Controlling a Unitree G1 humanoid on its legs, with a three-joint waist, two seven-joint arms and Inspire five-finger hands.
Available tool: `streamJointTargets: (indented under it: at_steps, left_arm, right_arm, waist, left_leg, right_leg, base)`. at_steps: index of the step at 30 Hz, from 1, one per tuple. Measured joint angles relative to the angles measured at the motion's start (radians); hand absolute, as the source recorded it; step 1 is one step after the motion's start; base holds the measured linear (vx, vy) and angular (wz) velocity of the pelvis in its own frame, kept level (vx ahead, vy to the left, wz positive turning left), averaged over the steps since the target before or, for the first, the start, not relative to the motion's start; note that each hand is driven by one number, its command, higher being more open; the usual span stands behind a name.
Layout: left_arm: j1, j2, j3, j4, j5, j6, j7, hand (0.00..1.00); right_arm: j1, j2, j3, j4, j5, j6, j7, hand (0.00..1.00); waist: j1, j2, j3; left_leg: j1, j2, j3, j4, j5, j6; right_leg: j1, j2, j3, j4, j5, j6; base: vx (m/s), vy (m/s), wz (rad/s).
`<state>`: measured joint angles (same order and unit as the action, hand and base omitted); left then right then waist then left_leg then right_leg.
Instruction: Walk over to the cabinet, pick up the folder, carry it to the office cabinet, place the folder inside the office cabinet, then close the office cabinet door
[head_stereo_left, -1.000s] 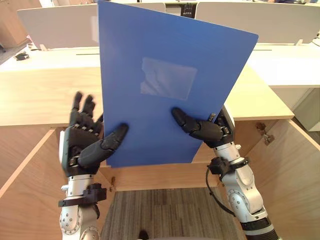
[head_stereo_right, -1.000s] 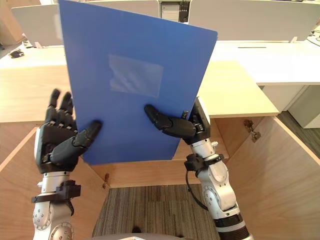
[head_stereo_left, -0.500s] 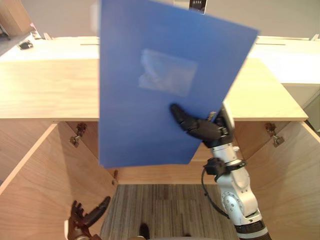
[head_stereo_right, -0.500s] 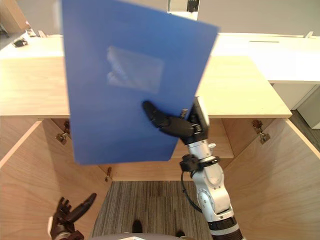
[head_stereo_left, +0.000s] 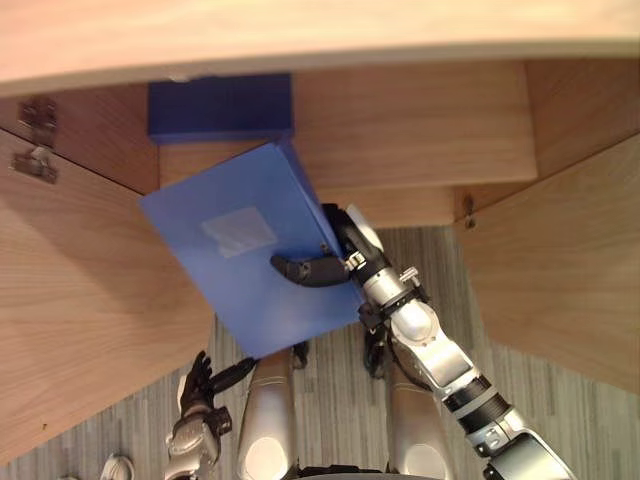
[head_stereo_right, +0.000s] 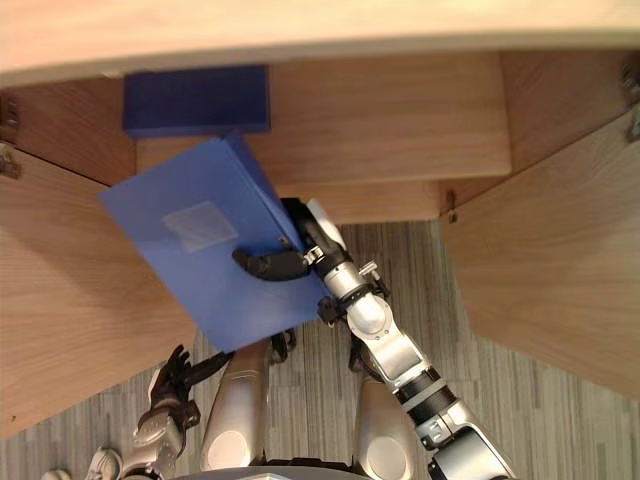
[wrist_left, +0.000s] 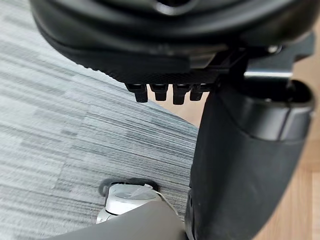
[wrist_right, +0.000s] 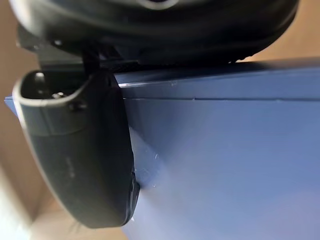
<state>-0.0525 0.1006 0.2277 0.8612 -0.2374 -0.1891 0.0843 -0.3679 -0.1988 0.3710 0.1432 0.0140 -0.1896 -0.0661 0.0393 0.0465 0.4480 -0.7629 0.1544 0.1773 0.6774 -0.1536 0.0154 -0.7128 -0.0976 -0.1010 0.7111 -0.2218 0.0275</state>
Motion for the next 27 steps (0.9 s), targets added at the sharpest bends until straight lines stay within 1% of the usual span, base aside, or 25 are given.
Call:
streamJointTargets:
  at_steps: [2, 3, 5, 6, 9, 10, 12, 13, 15, 19, 20, 24, 26, 27]
  left_arm:
    - [-0.017, -0.018, 0.008, -0.045, -0.013, -0.009, 0.005, 1.0]
    - [-0.023, -0.022, 0.014, -0.059, -0.02, -0.009, 0.003, 1.0]
    - [-0.043, -0.027, 0.015, -0.105, -0.023, -0.011, 0.002, 1.0]
    - [-0.047, -0.028, 0.017, -0.113, -0.028, -0.01, 0.002, 1.0]
    - [-0.061, -0.036, 0.021, -0.152, -0.061, -0.01, 0.006, 1.0]
    - [-0.061, -0.038, 0.022, -0.162, -0.062, -0.011, 0.007, 1.0]
    - [-0.068, -0.052, 0.021, -0.194, -0.09, -0.013, 0.022, 1.0]
    - [-0.07, -0.056, 0.021, -0.198, -0.099, -0.013, 0.026, 1.0]
    - [-0.08, -0.067, 0.02, -0.202, -0.121, -0.014, 0.039, 1.0]
    - [-0.088, -0.087, 0.019, -0.224, -0.142, -0.016, 0.051, 1.0]
    - [-0.088, -0.094, 0.015, -0.228, -0.154, -0.016, 0.057, 1.0]
    - [-0.089, -0.089, 0.002, -0.228, -0.156, -0.017, 0.071, 1.0]
    - [-0.089, -0.086, 0.002, -0.225, -0.157, -0.017, 0.073, 1.0]
    - [-0.089, -0.084, 0.002, -0.224, -0.158, -0.017, 0.073, 1.0]
  right_arm:
    - [-0.029, 0.032, -0.065, 0.0, 0.092, 0.001, -0.034, 0.0]
    - [-0.044, 0.039, -0.087, 0.0, 0.128, 0.001, -0.046, 0.0]
    - [-0.116, 0.074, -0.183, 0.005, 0.253, -0.002, -0.094, 0.0]
    - [-0.138, 0.08, -0.211, 0.012, 0.285, -0.003, -0.105, 0.0]
    - [-0.289, 0.087, -0.333, 0.096, 0.456, -0.021, -0.188, 0.0]
    - [-0.314, 0.087, -0.356, 0.111, 0.477, -0.025, -0.205, 0.0]
    - [-0.378, 0.087, -0.431, 0.144, 0.586, -0.048, -0.26, 0.0]
    - [-0.39, 0.085, -0.449, 0.152, 0.608, -0.055, -0.271, 0.0]
    - [-0.438, 0.089, -0.5, 0.202, 0.703, -0.078, -0.31, 0.0]
    - [-0.543, 0.088, -0.566, 0.308, 0.836, -0.096, -0.347, 0.0]
    - [-0.559, 0.097, -0.568, 0.312, 0.87, -0.114, -0.37, 1.0]
    - [-0.599, 0.112, -0.593, 0.342, 0.94, -0.137, -0.383, 1.0]
    - [-0.648, 0.111, -0.598, 0.394, 0.946, -0.142, -0.391, 1.0]
    - [-0.684, 0.103, -0.598, 0.435, 0.946, -0.14, -0.391, 1.0]
  waist:
    - [0.002, 0.0, 0.002]
    - [0.004, 0.001, 0.002]
    - [0.016, 0.004, 0.009]
    - [0.021, 0.004, 0.01]
    - [0.033, 0.004, 0.018]
    - [0.035, 0.004, 0.019]
    - [0.043, 0.006, 0.021]
    - [0.044, 0.006, 0.021]
    - [0.049, 0.006, 0.021]
    - [0.053, 0.006, 0.021]
    - [0.052, 0.007, 0.021]
    - [0.05, 0.008, 0.02]
    - [0.044, 0.008, 0.02]
    - [0.04, 0.008, 0.02]
  left_leg:
    - [-0.084, 0.011, -0.01, 0.074, -0.022, 0.006]
    - [-0.107, 0.013, -0.015, 0.093, -0.029, 0.006]
    - [-0.183, 0.019, -0.028, 0.154, -0.042, 0.01]
    - [-0.199, 0.021, -0.029, 0.165, -0.045, 0.008]
    - [-0.257, 0.025, -0.038, 0.21, -0.051, 0.011]
    - [-0.264, 0.026, -0.039, 0.214, -0.052, 0.011]
    - [-0.29, 0.029, -0.044, 0.226, -0.052, 0.011]
    - [-0.293, 0.029, -0.044, 0.227, -0.052, 0.012]
    - [-0.295, 0.032, -0.044, 0.233, -0.053, 0.013]
    - [-0.305, 0.034, -0.043, 0.232, -0.053, 0.013]
    - [-0.306, 0.035, -0.045, 0.232, -0.053, 0.013]
    - [-0.305, 0.036, -0.046, 0.229, -0.052, 0.013]
    - [-0.305, 0.035, -0.046, 0.214, -0.046, 0.004]
    - [-0.305, 0.035, -0.046, 0.197, -0.033, 0.003]
  right_leg:
    - [-0.078, -0.001, 0.0, 0.07, -0.022, -0.001]
    - [-0.099, -0.002, 0.0, 0.088, -0.029, -0.002]
    - [-0.171, -0.006, -0.003, 0.151, -0.049, -0.005]
    - [-0.186, -0.006, -0.003, 0.163, -0.053, -0.006]
    - [-0.241, -0.007, -0.004, 0.21, -0.065, -0.007]
    - [-0.249, -0.007, -0.005, 0.214, -0.066, -0.008]
    - [-0.27, -0.007, -0.01, 0.221, -0.066, -0.008]
    - [-0.272, -0.007, -0.01, 0.221, -0.066, -0.008]
    - [-0.273, -0.006, -0.011, 0.222, -0.066, -0.008]
    - [-0.281, -0.006, -0.012, 0.22, -0.066, -0.008]
    - [-0.281, -0.005, -0.014, 0.219, -0.066, -0.008]
    - [-0.28, -0.005, -0.017, 0.218, -0.065, -0.01]
    - [-0.281, -0.008, -0.023, 0.208, -0.057, -0.013]
    - [-0.281, -0.011, -0.032, 0.193, -0.049, -0.017]
  base:
    - [-0.07, 0.003, 0.0]
    - [-0.07, 0.004, 0.05]
    - [-0.06, 0.0, 0.07]
    - [-0.06, -0.013, 0.04]
    - [-0.04, -0.015, 0.02]
    - [-0.04, -0.019, 0.01]
    - [-0.02, -0.012, 0.01]
    - [0.0, 0.0, 0.0]
    - [0.01, -0.019, -0.04]
    - [-0.01, -0.019, 0.0]
    - [-0.01, -0.037, -0.01]
    - [-0.03, -0.04, 0.0]
    - [-0.08, -0.046, 0.02]
    - [-0.09, -0.047, 0.02]
